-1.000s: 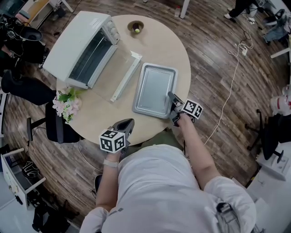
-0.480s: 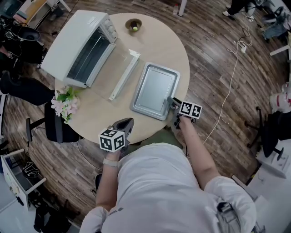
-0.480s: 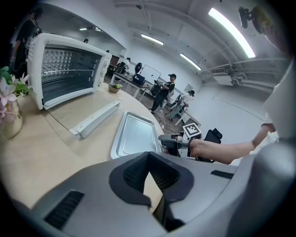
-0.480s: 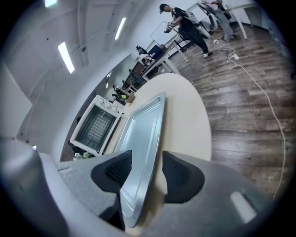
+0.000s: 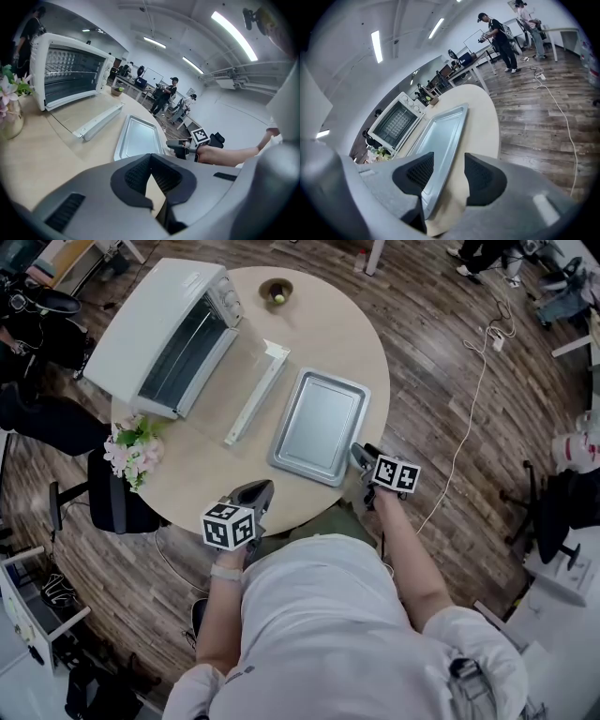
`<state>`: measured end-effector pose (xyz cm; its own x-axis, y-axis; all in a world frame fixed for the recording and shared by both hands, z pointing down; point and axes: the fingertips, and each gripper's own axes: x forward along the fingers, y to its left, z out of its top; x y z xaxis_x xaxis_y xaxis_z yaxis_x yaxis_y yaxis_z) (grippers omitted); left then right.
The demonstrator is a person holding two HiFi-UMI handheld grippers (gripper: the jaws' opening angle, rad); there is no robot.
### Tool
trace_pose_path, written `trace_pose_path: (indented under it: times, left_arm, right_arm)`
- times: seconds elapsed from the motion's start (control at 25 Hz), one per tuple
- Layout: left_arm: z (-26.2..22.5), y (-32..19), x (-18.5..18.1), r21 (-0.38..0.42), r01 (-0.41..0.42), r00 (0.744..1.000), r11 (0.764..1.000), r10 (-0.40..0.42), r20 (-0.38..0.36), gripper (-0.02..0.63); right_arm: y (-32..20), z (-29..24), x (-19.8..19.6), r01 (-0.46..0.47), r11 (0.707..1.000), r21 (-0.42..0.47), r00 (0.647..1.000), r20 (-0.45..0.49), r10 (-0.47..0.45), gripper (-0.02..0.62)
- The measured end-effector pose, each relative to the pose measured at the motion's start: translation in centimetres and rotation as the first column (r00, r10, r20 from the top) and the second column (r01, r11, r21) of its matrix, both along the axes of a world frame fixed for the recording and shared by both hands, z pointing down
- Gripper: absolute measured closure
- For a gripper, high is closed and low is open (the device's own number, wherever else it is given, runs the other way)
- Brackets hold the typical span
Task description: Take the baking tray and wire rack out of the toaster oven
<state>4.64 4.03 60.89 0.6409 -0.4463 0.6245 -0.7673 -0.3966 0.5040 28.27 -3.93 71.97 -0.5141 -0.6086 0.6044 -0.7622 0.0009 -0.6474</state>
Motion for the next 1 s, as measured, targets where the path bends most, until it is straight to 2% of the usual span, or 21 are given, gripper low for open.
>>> trace_pose_path:
  times: [0.2,0.44,0.68,1.0]
  left_arm:
    - [-0.5,-0.4,-2.3,0.02,0.045,0.999,0.999,-0.045,-0.005,0.607]
    - [-1.6,-0.6,-6.2,0.037,0.1,0.995,0.994,-0.1,-0.001,0.607]
    - [-2.7,-1.0,-10.8,0.053,0.153,0.988,0.987,-0.153,-0.002,0.607]
    - [-3.9,-2.2,-17.3,0.064,0.201,0.98,0.977,-0.201,-0.011,0.607]
  right_arm:
    - [-0.8,-2.3,-1.3,0.018,0.998,0.06,1.0,-0.003,-0.018,0.408]
    - [-2.5,-5.4,-5.6,0.04,0.993,0.11,0.998,0.039,-0.044,0.407]
    - [-4.4,-8.1,-12.7,0.123,0.982,0.145,0.987,0.086,-0.136,0.408]
    - [-7.1,-10.9,-24.2,0.178,0.969,0.169,0.952,0.219,-0.213,0.408]
